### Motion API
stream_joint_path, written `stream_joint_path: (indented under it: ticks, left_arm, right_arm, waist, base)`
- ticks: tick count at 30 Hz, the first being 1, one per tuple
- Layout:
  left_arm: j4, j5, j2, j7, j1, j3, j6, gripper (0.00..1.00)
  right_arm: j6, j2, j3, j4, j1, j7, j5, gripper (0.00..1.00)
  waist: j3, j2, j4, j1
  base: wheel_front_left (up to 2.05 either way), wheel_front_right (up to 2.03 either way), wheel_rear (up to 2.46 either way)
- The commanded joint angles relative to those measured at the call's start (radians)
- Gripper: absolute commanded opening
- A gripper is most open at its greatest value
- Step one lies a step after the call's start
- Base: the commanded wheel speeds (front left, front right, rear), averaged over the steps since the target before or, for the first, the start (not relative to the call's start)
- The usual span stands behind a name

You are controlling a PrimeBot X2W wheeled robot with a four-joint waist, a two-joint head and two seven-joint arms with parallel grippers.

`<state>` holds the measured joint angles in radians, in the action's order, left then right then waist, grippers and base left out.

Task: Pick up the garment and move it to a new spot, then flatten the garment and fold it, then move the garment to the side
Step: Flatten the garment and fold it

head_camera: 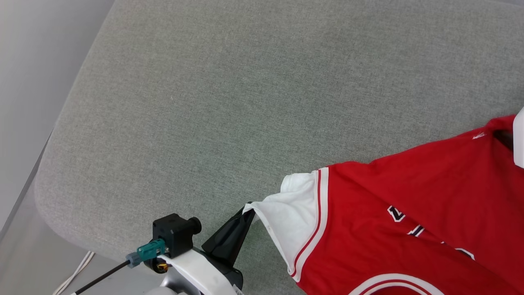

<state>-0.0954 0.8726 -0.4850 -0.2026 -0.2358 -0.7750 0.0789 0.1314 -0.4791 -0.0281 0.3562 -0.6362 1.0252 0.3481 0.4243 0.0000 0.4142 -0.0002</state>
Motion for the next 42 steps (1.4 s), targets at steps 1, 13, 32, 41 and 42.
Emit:
stream_joint_path:
  ticks: [1, 13, 32, 41, 42]
  left_arm:
    - [0.001, -0.002, 0.005, -0.005, -0.015, 0.0, -0.002, 0.0]
    - [-0.033, -0.016, -0.054, -0.007, -0.008, 0.035, 0.03, 0.0]
    - [-0.334, -0.006, -0.329, 0.024, -0.076, 0.298, 0.156, 0.0]
    - [-0.421, 0.022, -0.401, 0.066, -0.217, 0.429, 0.172, 0.0]
    - [-0.428, 0.027, -0.406, 0.071, -0.232, 0.443, 0.175, 0.0]
  right_arm:
    - [-0.001, 0.027, -0.033, 0.079, 0.088, 0.013, 0.011, 0.0]
    - [-0.001, 0.0, -0.059, 0.023, 0.019, -0.148, 0.074, 0.0]
    - [-0.001, -0.037, -0.118, -0.279, -0.037, -0.347, 0.252, 0.0]
    - [-0.001, 0.007, -0.064, -0.477, -0.054, -0.361, 0.271, 0.0]
    - [-0.001, 0.013, -0.058, -0.495, -0.059, -0.361, 0.27, 0.0]
  waist:
    - [-0.003, 0.0, -0.002, 0.0002]
    - [-0.102, 0.0, -0.066, 0.0002]
    - [-0.318, 0.0, -0.3, 0.0002]
    - [-0.348, 0.0, -0.386, 0.0002]
    - [-0.35, 0.0, -0.394, 0.0002]
  base:
    - [0.0, 0.0, 0.0]
    - [0.0, 0.0, 0.0]
    - [0.0, 0.0, 0.0]
    - [0.0, 0.0, 0.0]
    - [0.0, 0.0, 0.0]
